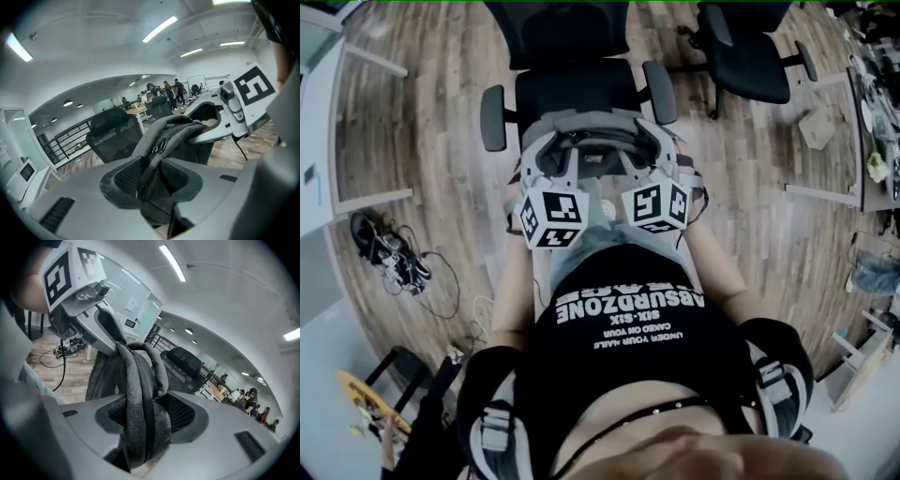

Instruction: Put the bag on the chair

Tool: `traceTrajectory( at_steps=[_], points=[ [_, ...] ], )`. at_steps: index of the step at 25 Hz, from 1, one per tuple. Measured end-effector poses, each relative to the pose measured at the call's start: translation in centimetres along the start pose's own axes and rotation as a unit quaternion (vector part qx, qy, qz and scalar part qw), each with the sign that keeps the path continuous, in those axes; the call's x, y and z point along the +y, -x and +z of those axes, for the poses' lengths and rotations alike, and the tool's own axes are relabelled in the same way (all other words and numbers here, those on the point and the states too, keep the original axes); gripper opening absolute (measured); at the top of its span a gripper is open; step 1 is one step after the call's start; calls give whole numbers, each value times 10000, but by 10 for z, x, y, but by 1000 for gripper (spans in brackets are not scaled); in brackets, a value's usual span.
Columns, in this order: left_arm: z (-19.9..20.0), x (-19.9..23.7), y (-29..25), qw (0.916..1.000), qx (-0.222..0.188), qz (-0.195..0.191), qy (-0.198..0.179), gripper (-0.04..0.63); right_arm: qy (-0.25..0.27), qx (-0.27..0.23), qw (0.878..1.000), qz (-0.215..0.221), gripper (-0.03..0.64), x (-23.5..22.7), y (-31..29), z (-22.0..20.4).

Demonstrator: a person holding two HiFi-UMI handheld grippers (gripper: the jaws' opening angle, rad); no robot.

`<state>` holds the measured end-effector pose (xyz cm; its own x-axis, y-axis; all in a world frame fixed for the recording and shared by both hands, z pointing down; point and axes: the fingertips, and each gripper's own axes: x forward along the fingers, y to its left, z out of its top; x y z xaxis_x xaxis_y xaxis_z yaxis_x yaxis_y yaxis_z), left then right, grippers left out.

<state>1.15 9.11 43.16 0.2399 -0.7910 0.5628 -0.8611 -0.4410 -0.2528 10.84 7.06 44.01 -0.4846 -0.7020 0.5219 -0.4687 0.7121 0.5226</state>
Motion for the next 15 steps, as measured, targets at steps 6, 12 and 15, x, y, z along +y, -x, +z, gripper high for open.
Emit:
traceTrajectory(
  at_steps=[6,12,15],
  points=[
    [10,32,-33,9997,51,-211,-55,129,-2,106,9999,28,216,-23,-37,10],
    [27,62,-64,9997,-21,-234,-51,129,34,142,9999,-21,218,-52,-71,20],
    [35,76,-77,9997,-60,-222,-53,129,54,138,9999,-53,218,-65,-86,26]
  ],
)
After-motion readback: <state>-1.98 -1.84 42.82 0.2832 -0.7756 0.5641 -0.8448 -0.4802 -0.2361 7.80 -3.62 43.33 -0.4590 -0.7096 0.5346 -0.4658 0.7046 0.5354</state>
